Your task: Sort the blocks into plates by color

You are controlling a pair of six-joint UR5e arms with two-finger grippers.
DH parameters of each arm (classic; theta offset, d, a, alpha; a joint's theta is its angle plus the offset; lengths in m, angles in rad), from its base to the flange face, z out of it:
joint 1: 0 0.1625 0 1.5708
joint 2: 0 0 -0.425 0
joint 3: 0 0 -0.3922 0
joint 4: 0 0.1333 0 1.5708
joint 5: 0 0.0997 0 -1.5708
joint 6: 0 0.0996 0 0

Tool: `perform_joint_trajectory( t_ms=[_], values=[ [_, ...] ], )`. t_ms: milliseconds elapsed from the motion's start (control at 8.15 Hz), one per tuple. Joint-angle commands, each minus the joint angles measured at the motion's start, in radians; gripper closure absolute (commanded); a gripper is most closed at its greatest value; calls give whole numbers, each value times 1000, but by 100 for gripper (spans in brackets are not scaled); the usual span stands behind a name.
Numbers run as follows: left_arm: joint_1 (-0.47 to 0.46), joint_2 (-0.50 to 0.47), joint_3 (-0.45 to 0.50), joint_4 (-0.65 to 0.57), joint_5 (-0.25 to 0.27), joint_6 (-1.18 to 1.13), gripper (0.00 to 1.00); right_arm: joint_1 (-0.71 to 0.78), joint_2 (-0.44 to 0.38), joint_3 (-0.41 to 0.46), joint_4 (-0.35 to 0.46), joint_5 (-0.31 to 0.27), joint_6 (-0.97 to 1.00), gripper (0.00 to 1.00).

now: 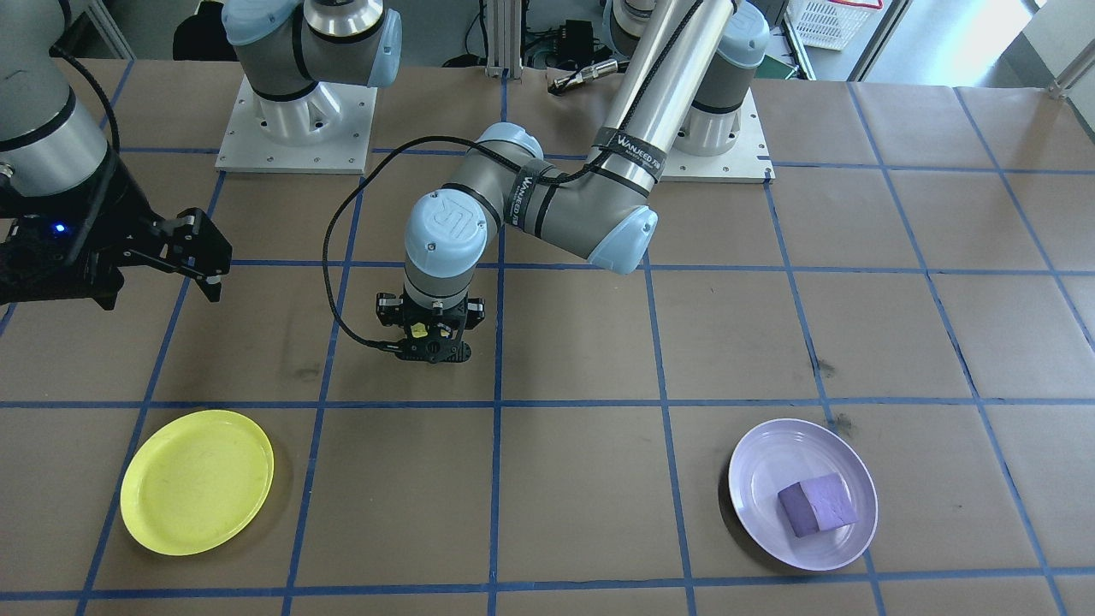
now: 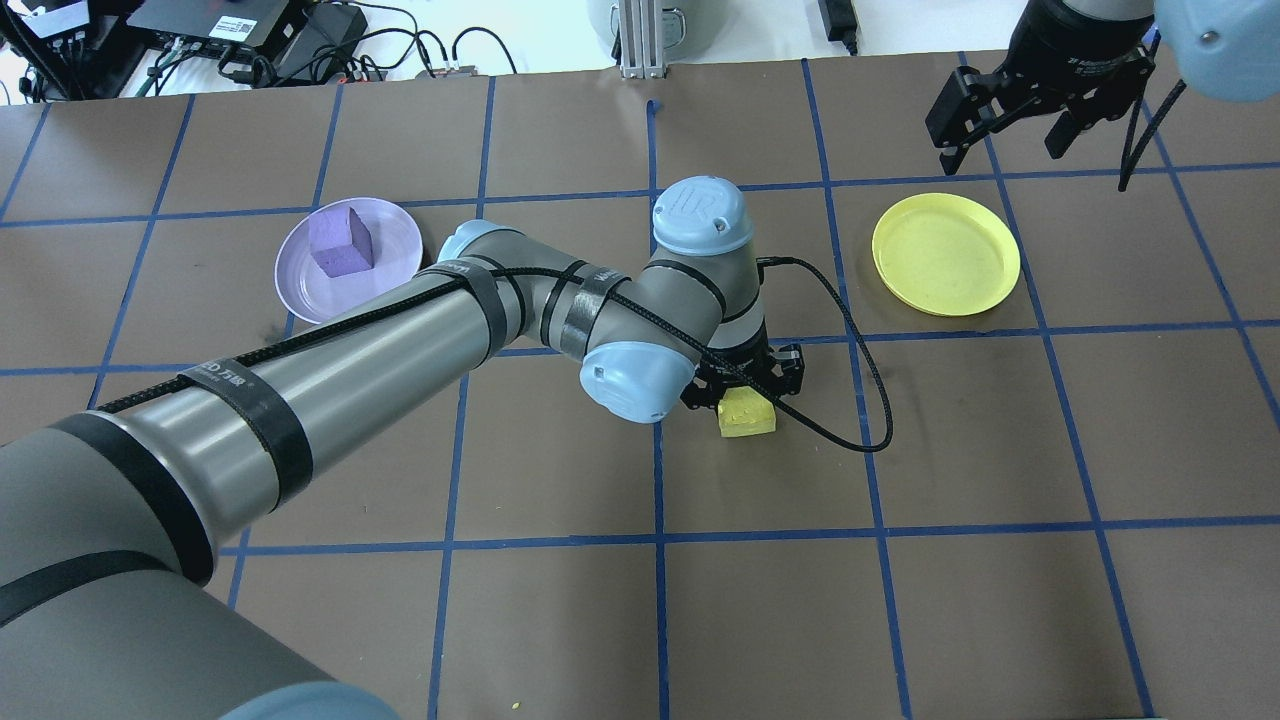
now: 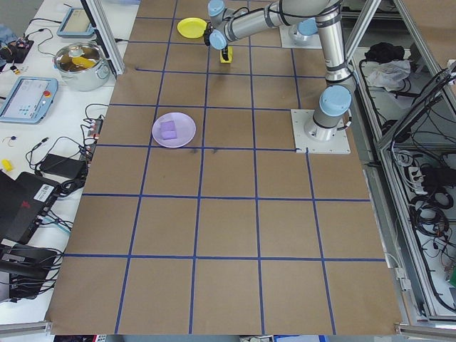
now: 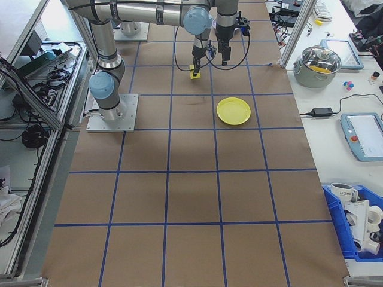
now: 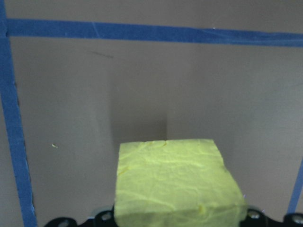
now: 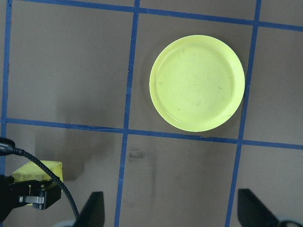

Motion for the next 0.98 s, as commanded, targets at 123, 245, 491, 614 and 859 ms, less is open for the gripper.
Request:
perform_joint_trajectory(
  t_ms=[123, 245, 491, 614, 859],
  values=[
    [-2, -31, -1, 28, 1, 1, 20, 0, 0, 0, 0, -2, 1, 0],
    [-1, -32, -3, 88, 1, 3, 7, 0, 0, 2, 0, -2, -2, 0],
    [5, -24, -3, 163, -1, 8, 0, 0, 0, 2, 0, -2, -2, 0],
    [10, -15, 2, 165, -1, 8, 0, 0, 1, 2, 0, -3, -4, 0],
    [18, 18, 7, 159, -7, 8, 0, 0, 0, 2, 0, -3, -2, 0]
  ],
)
